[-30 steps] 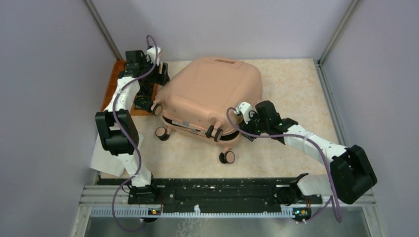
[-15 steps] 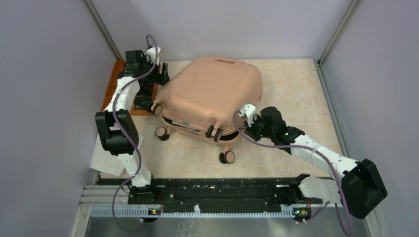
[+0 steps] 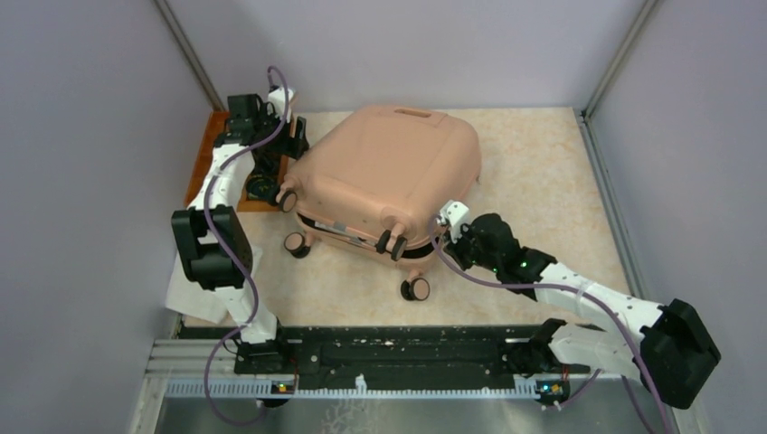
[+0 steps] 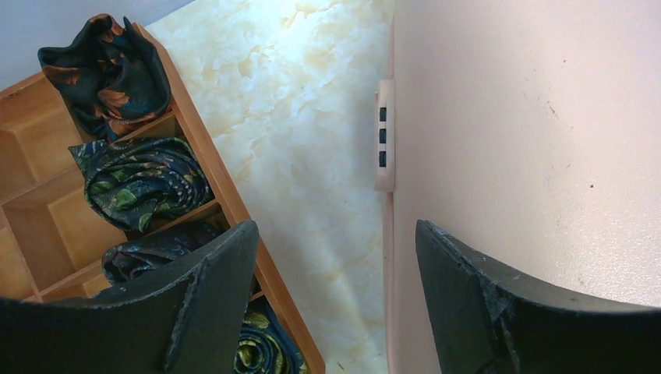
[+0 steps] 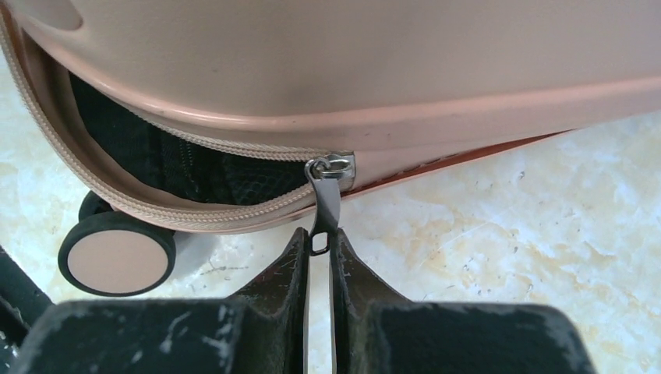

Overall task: Pack the luggage
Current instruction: Zip the luggage at the center of the board.

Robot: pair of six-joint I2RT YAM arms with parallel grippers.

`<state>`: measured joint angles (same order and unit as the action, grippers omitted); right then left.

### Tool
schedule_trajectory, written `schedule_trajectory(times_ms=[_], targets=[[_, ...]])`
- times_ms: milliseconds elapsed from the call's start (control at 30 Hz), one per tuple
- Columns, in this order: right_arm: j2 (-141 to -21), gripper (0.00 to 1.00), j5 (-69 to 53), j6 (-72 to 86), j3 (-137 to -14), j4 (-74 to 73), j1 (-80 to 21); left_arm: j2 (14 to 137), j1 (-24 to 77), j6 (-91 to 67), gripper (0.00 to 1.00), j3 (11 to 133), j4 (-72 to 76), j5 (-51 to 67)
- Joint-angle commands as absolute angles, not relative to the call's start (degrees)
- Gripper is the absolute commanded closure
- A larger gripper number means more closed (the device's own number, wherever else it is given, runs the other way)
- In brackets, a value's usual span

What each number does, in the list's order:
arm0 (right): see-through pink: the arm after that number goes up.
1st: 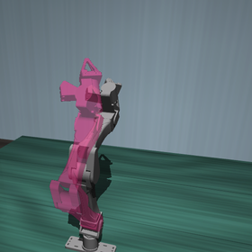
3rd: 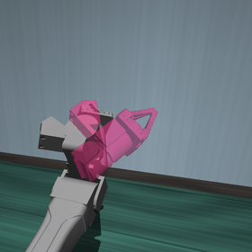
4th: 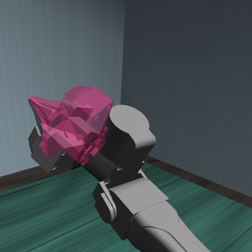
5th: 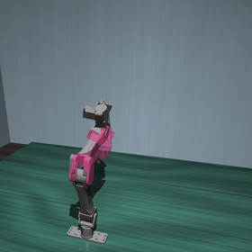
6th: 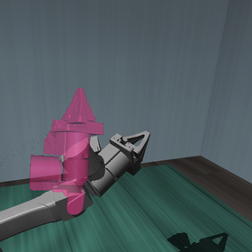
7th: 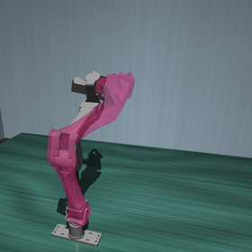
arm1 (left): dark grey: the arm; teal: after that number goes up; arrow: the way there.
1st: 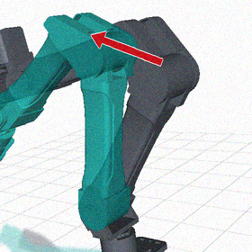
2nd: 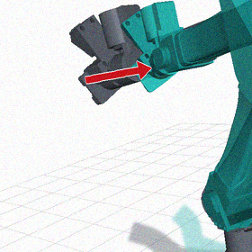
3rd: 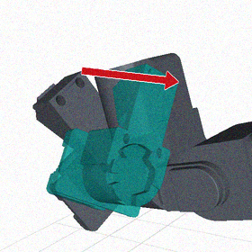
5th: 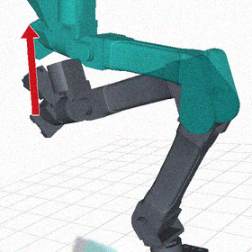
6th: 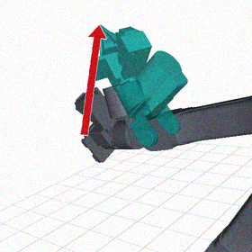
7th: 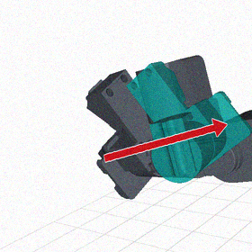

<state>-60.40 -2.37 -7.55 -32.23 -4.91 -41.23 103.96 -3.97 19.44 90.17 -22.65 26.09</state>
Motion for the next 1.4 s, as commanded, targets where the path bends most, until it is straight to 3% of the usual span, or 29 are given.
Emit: schedule_trajectory(times_ms=[0, 300, 333, 433, 467, 500, 700, 767, 900, 1000, 1200, 1367], targets=[[-57.42, 1.00, -0.82, -3.66, -32.71, 2.06, -47.83, 102.30, -2.38, 20.03, 0.19, 87.27, -32.31, 32.64], [-56.61, 1.00, 3.95, -2.07, -33.84, 1.41, -49.49, 102.13, -2.37, 20.02, 0.20, 87.20, -32.56, 32.95], [-55.76, 0.96, 5.40, -1.63, -33.99, 1.53, -49.53, 102.12, -2.37, 20.05, 0.20, 87.24, -32.55, 33.04], [-52.23, 0.60, 9.69, -0.49, -33.16, 3.21, -49.42, 102.13, -2.37, 20.08, 0.20, 87.39, -32.55, 33.14], [-51.17, 0.42, 11.16, -0.53, -32.35, 4.07, -49.47, 102.13, -2.42, 20.04, 0.20, 87.37, -32.53, 33.14], [-50.41, 0.33, 12.85, -0.45, -31.99, 4.50, -49.47, 102.04, -2.40, 20.04, 0.20, 87.36, -32.55, 33.23], [-51.06, 0.18, 15.61, -0.44, -33.99, 1.18, -49.30, 101.94, -2.45, 20.21, 0.20, 87.45, -32.77, 33.22], [-52.04, 0.03, 15.08, -0.44, -35.49, -0.58, -49.22, 102.04, -2.46, 20.32, 0.20, 87.58, -32.77, 33.18], [-53.66, 0.01, 17.29, 7.71, -38.26, -5.32, -48.82, 102.04, -2.46, 20.48, 0.20, 87.94, -32.86, 33.22], [-53.35, 0.02, 12.38, 3.99, -38.10, -6.28, -48.69, 102.19, -2.46, 20.46, 0.20, 88.35, -33.01, 33.10], [-58.61, 0.29, 9.92, -5.21, -41.81, -18.60, -48.69, 102.42, -2.55, 20.91, 0.20, 88.98, -33.39, 32.37], [-63.09, 0.33, 9.63, -5.71, -43.04, -18.91, -48.65, 103.06, -2.72, 20.87, 0.20, 89.84, -33.58, 32.56]])
